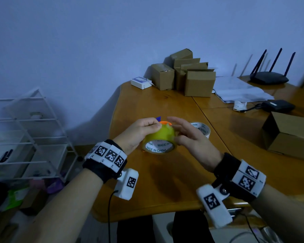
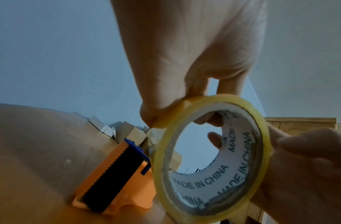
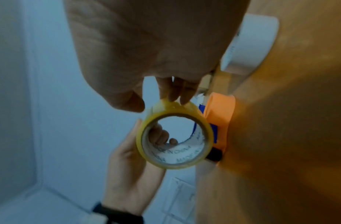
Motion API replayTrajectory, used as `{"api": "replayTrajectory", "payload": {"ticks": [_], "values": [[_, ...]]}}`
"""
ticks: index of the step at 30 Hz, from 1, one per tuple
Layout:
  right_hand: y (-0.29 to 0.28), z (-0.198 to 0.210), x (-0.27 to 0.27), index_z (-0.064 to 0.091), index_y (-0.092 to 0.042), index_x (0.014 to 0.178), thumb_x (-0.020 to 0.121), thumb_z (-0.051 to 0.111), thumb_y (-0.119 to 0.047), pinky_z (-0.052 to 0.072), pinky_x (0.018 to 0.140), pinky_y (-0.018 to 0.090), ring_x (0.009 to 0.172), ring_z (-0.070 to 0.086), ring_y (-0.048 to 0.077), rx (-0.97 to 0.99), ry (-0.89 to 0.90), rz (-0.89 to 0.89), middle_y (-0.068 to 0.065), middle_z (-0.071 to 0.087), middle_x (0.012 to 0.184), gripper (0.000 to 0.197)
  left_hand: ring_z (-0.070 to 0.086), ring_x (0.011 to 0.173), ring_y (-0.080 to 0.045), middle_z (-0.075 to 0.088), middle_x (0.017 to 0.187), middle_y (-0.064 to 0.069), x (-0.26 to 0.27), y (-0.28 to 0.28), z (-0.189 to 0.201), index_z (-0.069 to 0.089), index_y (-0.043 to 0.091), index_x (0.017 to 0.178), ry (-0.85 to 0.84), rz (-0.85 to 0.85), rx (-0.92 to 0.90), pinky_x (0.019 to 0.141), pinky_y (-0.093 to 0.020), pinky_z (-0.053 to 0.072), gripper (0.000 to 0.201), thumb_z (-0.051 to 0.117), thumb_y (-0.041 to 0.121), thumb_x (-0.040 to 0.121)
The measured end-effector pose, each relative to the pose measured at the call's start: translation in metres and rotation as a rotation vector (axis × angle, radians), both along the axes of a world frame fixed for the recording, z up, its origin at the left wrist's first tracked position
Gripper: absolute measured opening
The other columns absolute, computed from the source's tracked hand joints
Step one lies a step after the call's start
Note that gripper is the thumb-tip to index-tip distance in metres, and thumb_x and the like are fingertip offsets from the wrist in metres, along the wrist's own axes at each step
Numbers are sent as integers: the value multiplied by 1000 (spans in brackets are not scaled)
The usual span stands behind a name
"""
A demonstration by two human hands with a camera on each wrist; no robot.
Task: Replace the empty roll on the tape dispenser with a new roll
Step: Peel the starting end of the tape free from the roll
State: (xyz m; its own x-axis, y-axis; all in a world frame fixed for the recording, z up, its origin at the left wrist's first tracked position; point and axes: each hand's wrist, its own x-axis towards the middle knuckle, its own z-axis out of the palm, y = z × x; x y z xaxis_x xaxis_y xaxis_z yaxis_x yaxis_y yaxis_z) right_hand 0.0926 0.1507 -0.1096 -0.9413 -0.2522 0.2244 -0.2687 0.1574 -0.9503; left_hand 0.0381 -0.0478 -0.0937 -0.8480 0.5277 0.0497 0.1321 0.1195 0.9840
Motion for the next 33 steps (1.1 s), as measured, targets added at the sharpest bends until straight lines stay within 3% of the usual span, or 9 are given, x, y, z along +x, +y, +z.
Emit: {"api": "replayTrajectory", "payload": {"ticks": [3, 4, 7, 9, 12, 15, 22, 30, 33], "values": [[-1, -2, 5, 50, -42, 131, 93, 58, -17, 42, 95, 25, 116, 48, 0, 282, 327, -43, -26, 50, 132, 47, 64, 76, -15, 66, 82, -3, 1, 0, 1, 63, 12, 88, -22, 23, 16, 70, -23, 48, 19, 51, 20, 100], [-2, -5, 3, 49, -45, 131, 92, 58, -23, 37, 101, 29, 124, 43, 2, 394, 411, -63, -27, 47, 135, 45, 64, 79, -15, 67, 84, -4, 1, 0, 2, 64, 11, 89, -26, 28, 30, 72, -24, 49, 19, 50, 20, 100], [-5, -13, -2, 52, -42, 134, 94, 55, -35, 34, 107, 41, 132, 40, 21, 558, 468, -127, -7, 44, 146, 40, 64, 79, -16, 66, 84, -7, 3, 2, 6, 64, 12, 87, -55, 28, 75, 72, -26, 49, 23, 49, 21, 101], [-5, -12, -4, 56, -34, 134, 95, 55, -39, 42, 104, 40, 129, 47, 20, 514, 476, -162, -2, 50, 143, 40, 65, 78, -18, 66, 84, -9, 5, 1, 7, 64, 10, 89, -72, 29, 80, 71, -27, 51, 22, 49, 21, 101], [-2, -10, -6, 61, -24, 129, 90, 63, -38, 51, 98, 35, 120, 55, 6, 449, 499, -203, -5, 60, 134, 42, 65, 78, -21, 66, 85, -9, 6, -2, 7, 62, 7, 94, -102, 42, 77, 69, -26, 52, 20, 50, 22, 100], [-2, -6, -4, 65, -31, 118, 84, 71, -34, 52, 93, 29, 106, 57, -9, 347, 433, -218, -18, 61, 124, 35, 65, 81, -24, 66, 88, -11, 6, -2, 6, 60, 4, 98, -144, 43, 119, 72, -29, 52, 20, 51, 22, 100], [-1, -1, -7, 73, -30, 100, 77, 74, -42, 52, 97, 45, 114, 62, 2, 87, 294, -203, -18, 67, 122, 27, 65, 79, -23, 68, 86, -10, 7, 4, 6, 64, 8, 92, -175, 60, 224, 74, -31, 52, 19, 50, 19, 100], [-4, -7, -9, 74, -28, 98, 73, 74, -48, 50, 100, 46, 119, 60, 5, -12, 219, -181, -10, 68, 123, 32, 62, 84, -28, 65, 92, -15, 8, 4, 0, 62, 5, 97, -168, 100, 232, 79, -35, 50, 19, 51, 19, 100], [-6, -7, -9, 74, -26, 97, 74, 74, -43, 50, 100, 46, 118, 61, 5, -24, 217, -177, -10, 68, 123, 28, 62, 81, -26, 65, 88, -14, 8, 4, -1, 62, 6, 94, -160, 108, 239, 77, -34, 49, 19, 50, 18, 100]]}}
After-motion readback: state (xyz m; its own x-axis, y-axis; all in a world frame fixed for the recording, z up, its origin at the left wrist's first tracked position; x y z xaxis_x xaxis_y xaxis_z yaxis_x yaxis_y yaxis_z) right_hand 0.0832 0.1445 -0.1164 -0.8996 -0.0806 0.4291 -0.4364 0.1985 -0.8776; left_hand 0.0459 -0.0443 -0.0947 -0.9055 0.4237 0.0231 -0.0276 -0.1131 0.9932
